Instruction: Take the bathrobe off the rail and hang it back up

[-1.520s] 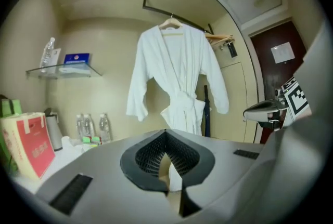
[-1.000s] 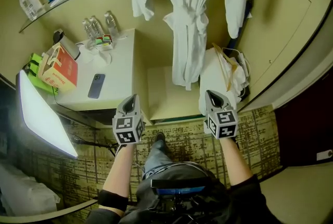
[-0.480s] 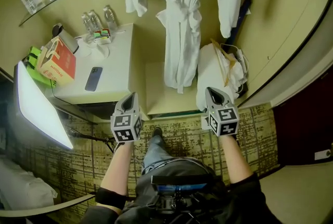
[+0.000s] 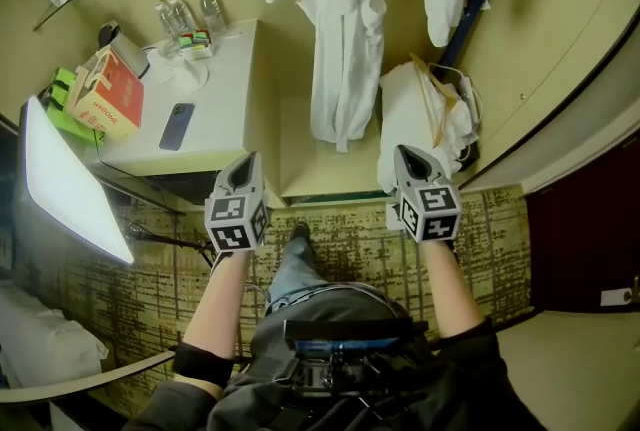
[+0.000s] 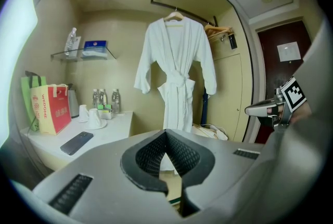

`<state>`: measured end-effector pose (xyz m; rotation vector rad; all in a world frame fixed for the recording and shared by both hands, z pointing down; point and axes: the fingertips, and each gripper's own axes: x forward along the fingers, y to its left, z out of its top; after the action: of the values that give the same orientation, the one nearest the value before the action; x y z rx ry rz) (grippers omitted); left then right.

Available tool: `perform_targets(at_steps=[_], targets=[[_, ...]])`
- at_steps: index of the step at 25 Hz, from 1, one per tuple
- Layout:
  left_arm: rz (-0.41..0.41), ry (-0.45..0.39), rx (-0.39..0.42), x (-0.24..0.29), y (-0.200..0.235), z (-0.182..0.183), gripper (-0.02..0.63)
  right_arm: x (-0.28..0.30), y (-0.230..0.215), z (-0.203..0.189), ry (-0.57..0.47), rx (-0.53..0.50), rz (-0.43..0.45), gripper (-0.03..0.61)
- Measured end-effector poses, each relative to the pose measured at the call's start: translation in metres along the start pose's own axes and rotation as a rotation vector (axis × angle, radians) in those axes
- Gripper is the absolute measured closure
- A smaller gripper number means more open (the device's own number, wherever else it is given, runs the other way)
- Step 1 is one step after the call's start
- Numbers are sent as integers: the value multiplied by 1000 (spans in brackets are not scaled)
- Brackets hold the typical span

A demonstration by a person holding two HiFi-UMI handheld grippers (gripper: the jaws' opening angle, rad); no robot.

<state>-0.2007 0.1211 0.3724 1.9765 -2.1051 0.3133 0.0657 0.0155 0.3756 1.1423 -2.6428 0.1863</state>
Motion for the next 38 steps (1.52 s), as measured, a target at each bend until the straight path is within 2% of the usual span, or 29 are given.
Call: perform_targets(at_steps=[11,14,19,25,31,38], targets=[[-24,28,-7,10,-7,-4,612,11,-4,-11,23,15,-2,555],[-22,17,-3,19,1,-2,612,18,-5,-11,25,21,-12,555],[-50,44,1,36,8,-10,612,31,-2,-17,45,34,-22,555],[-97,34,23,77,8,16,612,58,-18,-5,42,41,-50,555],[-148,-57,123,129,16,76,612,97,-33,53,-35,-29,-99,554],[-229,-259,253,190,19,199,567,137,-54,184,-190,-227,-196,525]])
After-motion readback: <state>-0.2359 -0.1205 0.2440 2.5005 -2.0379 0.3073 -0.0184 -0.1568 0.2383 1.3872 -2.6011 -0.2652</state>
